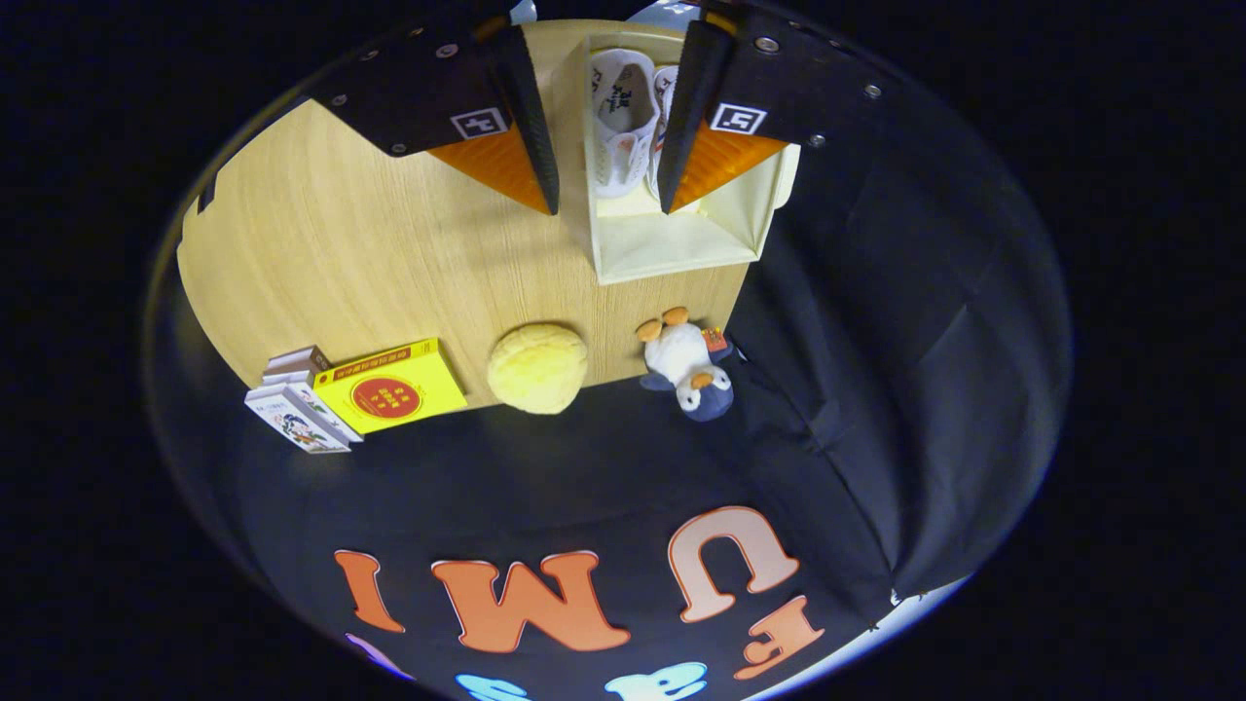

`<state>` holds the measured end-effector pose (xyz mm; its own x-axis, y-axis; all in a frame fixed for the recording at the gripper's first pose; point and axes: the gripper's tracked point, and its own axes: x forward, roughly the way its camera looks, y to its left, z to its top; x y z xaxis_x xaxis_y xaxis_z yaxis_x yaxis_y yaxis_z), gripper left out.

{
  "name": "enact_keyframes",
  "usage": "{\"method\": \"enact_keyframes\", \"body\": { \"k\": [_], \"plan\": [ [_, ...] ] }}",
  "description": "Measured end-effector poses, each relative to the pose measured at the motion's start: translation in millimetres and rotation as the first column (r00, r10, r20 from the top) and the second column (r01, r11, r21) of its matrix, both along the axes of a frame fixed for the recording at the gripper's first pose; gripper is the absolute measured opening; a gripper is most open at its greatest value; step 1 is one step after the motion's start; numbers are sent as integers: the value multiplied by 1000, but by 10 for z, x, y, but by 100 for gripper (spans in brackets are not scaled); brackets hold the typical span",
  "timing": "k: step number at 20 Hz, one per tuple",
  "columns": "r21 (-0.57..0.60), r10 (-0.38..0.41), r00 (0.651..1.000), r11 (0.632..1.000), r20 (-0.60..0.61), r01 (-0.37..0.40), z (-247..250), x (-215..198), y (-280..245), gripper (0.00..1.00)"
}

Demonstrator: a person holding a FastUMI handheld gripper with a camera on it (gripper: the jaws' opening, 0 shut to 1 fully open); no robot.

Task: Open the storage box then place both shoes into the box .Put the left shoe in first, then the right shoe, with the right side of both shoes facing outward in a uniform manner.

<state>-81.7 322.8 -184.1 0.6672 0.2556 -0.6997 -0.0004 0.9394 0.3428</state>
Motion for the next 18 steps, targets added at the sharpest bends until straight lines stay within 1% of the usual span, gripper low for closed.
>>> {"method": "enact_keyframes", "body": {
  "k": [4, 7, 11, 18],
  "plan": [
    [-12, -6, 992, 1000, 127, 8, 288, 86, -668, 72],
    [-40, -13, 973, 999, 232, 22, 495, 128, -1184, 81],
    [-84, -30, 930, 994, 367, 65, 748, 183, -1808, 88],
    [-89, -89, 851, 984, 517, 156, 1139, 250, -2611, 92]
  ]
}}
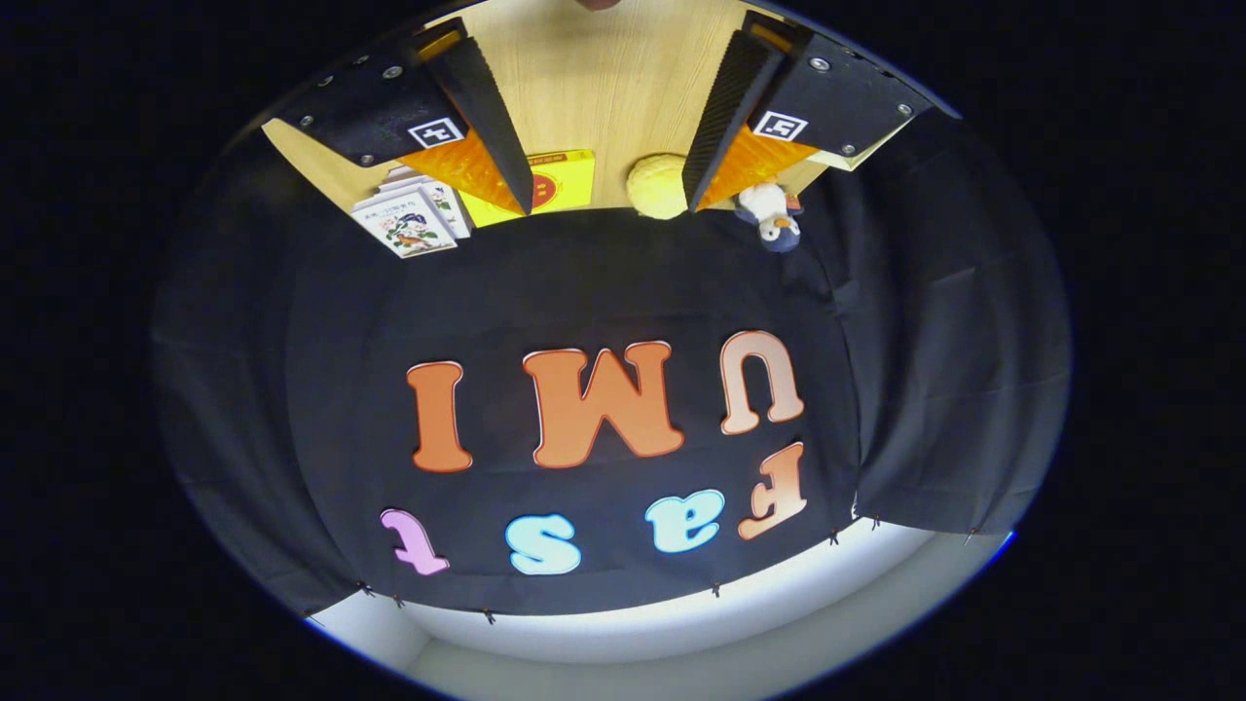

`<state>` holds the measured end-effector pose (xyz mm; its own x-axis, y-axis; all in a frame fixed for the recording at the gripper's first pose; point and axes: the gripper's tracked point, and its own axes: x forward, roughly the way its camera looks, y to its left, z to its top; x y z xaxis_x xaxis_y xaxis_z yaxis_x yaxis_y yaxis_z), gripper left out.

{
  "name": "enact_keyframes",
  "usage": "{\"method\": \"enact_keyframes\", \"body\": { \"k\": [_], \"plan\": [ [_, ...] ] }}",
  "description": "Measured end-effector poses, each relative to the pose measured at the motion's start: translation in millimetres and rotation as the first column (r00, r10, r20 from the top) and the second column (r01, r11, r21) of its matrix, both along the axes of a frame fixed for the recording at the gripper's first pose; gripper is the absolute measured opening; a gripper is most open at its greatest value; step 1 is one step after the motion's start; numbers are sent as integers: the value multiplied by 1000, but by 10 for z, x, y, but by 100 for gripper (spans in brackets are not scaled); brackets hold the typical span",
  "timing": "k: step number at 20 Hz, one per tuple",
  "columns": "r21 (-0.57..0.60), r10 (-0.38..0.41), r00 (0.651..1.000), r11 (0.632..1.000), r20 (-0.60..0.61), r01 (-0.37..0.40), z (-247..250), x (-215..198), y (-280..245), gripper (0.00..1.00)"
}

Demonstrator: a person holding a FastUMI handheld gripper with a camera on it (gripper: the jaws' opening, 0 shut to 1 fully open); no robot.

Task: Open the storage box then place both shoes into the box .Put the left shoe in first, then the right shoe, with the right side of both shoes facing outward in a uniform manner.

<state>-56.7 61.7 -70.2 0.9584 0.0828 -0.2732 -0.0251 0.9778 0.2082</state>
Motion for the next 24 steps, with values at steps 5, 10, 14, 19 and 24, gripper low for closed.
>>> {"method": "enact_keyframes", "body": {
  "k": [5, 10, 14, 19, 24],
  "plan": [
    [-3, -22, 999, 1000, 42, 22, 131, 11, -270, 93],
    [-21, -17, 997, 1000, 70, 18, 250, -21, -267, 93],
    [-35, -10, 997, 999, 75, 13, 295, -81, -248, 94],
    [-38, -7, 998, 999, 61, 9, 292, -45, -172, 94],
    [-47, 1, 996, 999, 90, 4, 386, 57, -87, 94]
  ]
}}
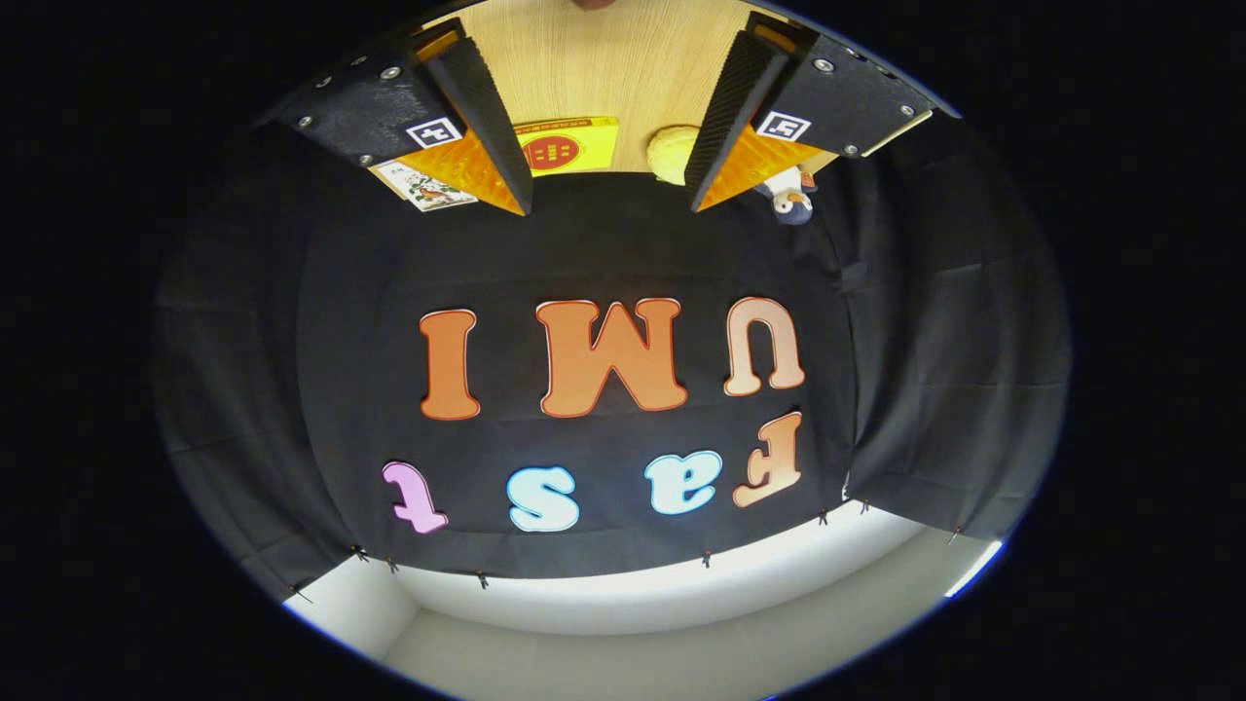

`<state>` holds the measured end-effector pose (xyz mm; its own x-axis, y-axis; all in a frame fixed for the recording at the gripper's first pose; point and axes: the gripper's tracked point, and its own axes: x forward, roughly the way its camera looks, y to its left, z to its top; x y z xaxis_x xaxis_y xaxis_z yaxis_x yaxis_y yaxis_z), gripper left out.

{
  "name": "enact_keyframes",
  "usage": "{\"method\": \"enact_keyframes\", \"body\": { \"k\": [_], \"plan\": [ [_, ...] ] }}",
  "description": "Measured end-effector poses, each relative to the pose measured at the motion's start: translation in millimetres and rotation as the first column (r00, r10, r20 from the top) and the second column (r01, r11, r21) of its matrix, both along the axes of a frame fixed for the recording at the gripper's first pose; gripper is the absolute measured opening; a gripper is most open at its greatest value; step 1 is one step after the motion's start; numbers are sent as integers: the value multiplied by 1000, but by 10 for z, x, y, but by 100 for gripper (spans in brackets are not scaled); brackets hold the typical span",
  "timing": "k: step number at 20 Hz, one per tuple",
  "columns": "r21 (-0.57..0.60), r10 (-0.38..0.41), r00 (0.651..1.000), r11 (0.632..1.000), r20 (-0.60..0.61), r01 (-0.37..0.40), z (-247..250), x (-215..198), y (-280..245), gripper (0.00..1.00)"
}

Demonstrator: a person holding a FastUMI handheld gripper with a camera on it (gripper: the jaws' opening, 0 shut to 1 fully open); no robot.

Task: Open the storage box then place both shoes into the box .Put the left shoe in first, then the right shoe, with the right side of both shoes facing outward in a uniform manner.

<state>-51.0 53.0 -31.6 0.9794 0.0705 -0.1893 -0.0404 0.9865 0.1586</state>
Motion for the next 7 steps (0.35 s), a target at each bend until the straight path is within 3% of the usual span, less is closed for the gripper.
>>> {"method": "enact_keyframes", "body": {
  "k": [7],
  "plan": [
    [-4, 23, 1000, 1000, -8, -23, -46, 100, 155, 94]
  ]
}}
